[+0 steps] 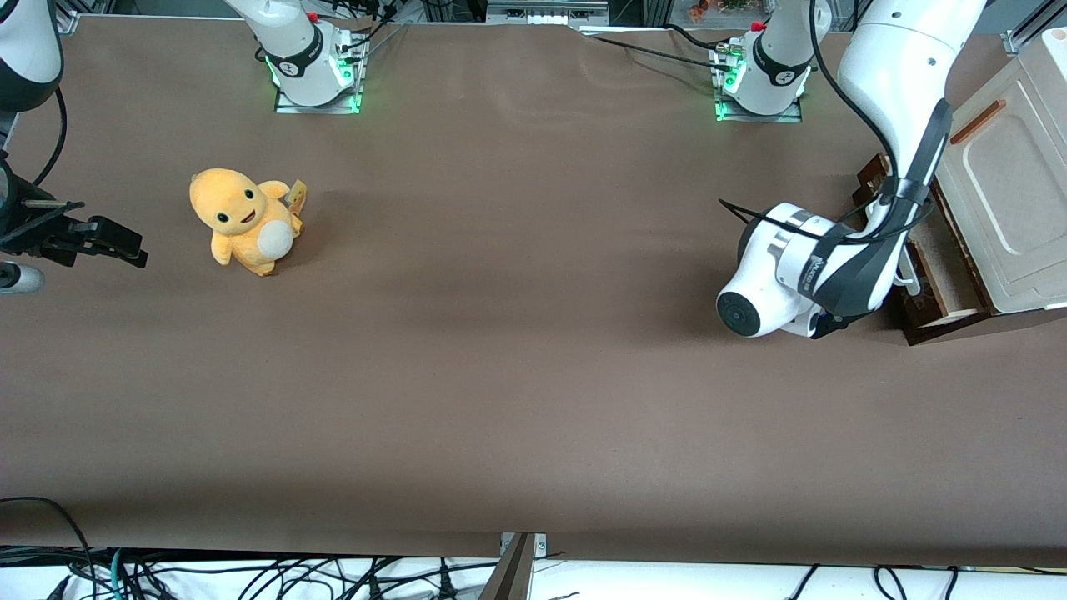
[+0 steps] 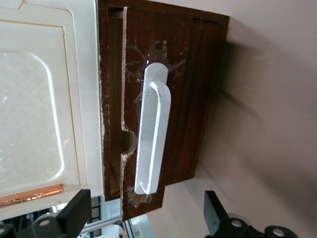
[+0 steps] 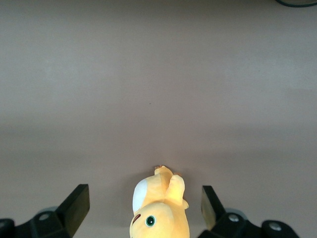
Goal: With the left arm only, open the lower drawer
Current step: 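Open the left gripper and withdraw it from the handle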
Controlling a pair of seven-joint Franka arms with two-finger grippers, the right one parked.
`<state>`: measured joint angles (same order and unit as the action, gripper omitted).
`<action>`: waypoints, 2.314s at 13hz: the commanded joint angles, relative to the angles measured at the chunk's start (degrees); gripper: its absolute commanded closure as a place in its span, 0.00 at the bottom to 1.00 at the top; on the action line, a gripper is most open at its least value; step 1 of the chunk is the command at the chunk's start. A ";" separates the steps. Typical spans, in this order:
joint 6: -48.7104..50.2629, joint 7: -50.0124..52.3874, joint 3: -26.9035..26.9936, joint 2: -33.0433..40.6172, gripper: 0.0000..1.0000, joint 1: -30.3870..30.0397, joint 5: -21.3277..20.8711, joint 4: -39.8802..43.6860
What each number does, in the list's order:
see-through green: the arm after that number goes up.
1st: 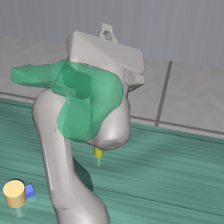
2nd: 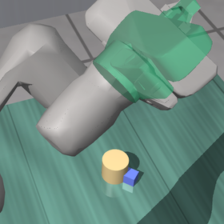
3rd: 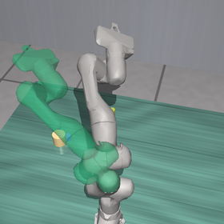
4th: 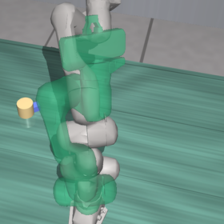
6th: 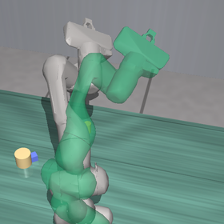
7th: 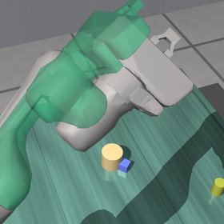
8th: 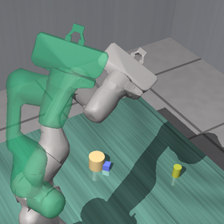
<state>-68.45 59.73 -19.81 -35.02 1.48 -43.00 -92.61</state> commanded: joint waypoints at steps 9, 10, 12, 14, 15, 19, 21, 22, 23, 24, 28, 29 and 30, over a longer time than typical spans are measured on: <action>-8.00 -18.23 0.03 8.99 0.00 -0.52 11.87 4.19; -9.41 -20.34 0.12 10.22 0.00 -0.69 13.45 4.19; -10.74 -26.65 0.38 12.25 0.00 -1.13 15.39 5.33; -10.74 -32.19 0.47 12.87 0.00 -3.23 20.03 9.45; -10.74 -35.18 0.47 13.39 0.00 -4.37 22.24 11.30; -11.79 -44.07 3.97 15.68 0.00 -5.00 26.37 12.19; -13.64 -45.40 6.26 16.91 0.00 -5.00 29.98 12.10; -13.73 -46.80 7.14 17.52 0.00 -5.00 30.17 12.10; -13.73 -50.12 7.59 17.88 0.00 -5.00 30.43 12.10; -13.82 -53.89 9.16 18.84 0.00 -5.00 32.52 12.19; -13.82 -59.63 12.51 20.78 0.00 -5.00 35.09 12.19; -13.82 -61.56 12.77 21.30 0.00 -5.00 35.09 12.19; -13.82 -63.23 13.65 21.57 0.00 -5.00 35.18 12.19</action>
<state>-82.03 0.47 -7.55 -14.72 -3.64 -9.68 -80.26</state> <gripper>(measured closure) 0.000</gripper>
